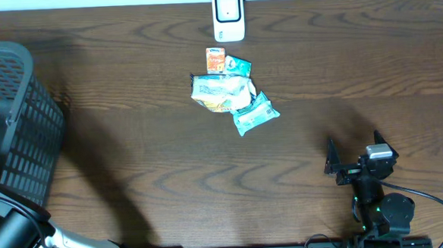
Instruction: Scan the item barcode
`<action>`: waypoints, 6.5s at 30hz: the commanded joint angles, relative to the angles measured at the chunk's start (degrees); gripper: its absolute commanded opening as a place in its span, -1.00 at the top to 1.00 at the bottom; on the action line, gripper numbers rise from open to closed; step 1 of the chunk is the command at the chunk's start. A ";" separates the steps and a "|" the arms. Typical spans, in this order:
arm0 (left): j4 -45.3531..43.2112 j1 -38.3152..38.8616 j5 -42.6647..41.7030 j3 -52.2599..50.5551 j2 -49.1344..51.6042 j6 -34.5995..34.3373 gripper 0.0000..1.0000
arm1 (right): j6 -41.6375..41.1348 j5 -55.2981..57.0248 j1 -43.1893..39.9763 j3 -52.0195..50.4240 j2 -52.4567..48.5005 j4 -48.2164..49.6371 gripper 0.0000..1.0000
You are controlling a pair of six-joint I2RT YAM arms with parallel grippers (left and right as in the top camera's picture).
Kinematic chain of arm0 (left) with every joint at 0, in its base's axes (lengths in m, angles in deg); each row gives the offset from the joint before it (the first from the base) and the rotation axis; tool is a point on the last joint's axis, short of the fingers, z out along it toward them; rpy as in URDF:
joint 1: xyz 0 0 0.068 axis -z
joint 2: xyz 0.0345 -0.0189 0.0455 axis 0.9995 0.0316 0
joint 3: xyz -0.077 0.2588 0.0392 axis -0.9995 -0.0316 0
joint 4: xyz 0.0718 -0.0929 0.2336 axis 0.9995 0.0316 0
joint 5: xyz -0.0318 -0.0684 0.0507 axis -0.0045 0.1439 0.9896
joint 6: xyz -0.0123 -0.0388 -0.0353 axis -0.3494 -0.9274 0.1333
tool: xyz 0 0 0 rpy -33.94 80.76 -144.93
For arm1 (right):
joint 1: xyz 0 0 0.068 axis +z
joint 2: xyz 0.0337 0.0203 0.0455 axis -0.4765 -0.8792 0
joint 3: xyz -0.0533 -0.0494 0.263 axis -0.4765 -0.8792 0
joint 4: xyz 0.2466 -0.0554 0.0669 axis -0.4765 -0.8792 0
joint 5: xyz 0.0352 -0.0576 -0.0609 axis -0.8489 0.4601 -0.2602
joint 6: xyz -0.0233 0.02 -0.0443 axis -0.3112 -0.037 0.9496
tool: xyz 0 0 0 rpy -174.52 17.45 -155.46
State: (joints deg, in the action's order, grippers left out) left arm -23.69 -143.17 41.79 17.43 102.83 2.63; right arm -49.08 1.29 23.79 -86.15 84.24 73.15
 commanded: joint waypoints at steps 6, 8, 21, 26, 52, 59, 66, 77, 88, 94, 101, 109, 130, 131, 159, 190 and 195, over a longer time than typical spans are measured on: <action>1.55 -0.55 -10.88 -0.33 -1.81 0.79 0.86 | -0.81 0.20 -0.28 -0.04 0.37 -0.26 -0.99; 1.99 -0.55 -14.23 -0.33 -4.35 0.79 0.85 | -0.81 0.20 -0.28 -0.04 0.37 -0.26 -0.99; 11.76 -0.57 -17.40 -0.33 -18.58 0.79 0.39 | -0.81 0.20 -0.28 -0.04 0.37 -0.26 -0.99; 8.74 -0.61 -17.40 -0.33 -16.13 9.84 -0.33 | -0.81 0.20 -0.28 -0.04 0.37 -0.26 -0.98; 1.64 0.02 -9.75 -0.35 -2.03 48.19 -0.85 | -0.81 0.20 -0.28 -0.04 0.37 -0.26 -0.98; -1.86 0.04 -11.58 -0.35 0.59 48.17 -0.82 | -0.81 0.20 -0.28 -0.04 0.37 -0.26 -0.99; -2.16 0.02 -11.63 -0.35 3.41 48.13 -0.58 | -0.81 0.20 -0.28 -0.04 0.37 -0.26 -0.99; -1.66 0.17 -13.31 -0.33 3.26 40.15 0.02 | -0.81 0.20 -0.28 -0.04 0.37 -0.26 -0.99; 3.54 0.02 -21.29 -0.33 1.46 33.29 0.01 | -0.81 0.20 -0.28 -0.04 0.37 -0.26 -0.98; 3.52 0.04 -21.86 -0.33 1.46 27.19 -0.06 | -0.79 0.20 -0.28 -0.04 0.37 -0.26 -0.99; 1.44 0.04 -12.37 -0.33 0.79 20.15 0.02 | -0.79 0.20 -0.28 -0.04 0.37 -0.26 -0.98; 0.39 -0.09 -12.35 -0.33 -4.72 7.67 -0.08 | -0.81 0.20 -0.28 -0.04 0.37 -0.26 -0.98; 5.42 -5.49 -9.33 -0.35 3.56 -7.91 -0.79 | -0.81 0.20 -0.28 -0.04 0.37 -0.26 -0.99; 4.92 -5.49 -11.89 -0.35 4.09 -7.93 -0.81 | -0.81 0.20 -0.28 -0.04 0.37 -0.26 -0.98; 0.46 -5.31 -26.36 -0.35 2.54 0.13 -0.68 | -0.81 0.17 -0.28 -0.04 0.37 -0.26 -0.98; -0.57 -5.31 -31.71 -0.28 -22.05 -2.75 0.17 | -0.81 0.20 -0.28 -0.04 0.37 -0.26 -0.98; -2.84 -5.31 -40.37 -0.28 -31.45 -5.88 0.14 | -0.79 0.20 -0.28 -0.04 0.37 -0.26 -0.99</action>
State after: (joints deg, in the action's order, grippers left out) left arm -25.51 -148.51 8.85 16.49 76.05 0.22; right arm -49.08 1.29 23.79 -86.15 84.24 73.13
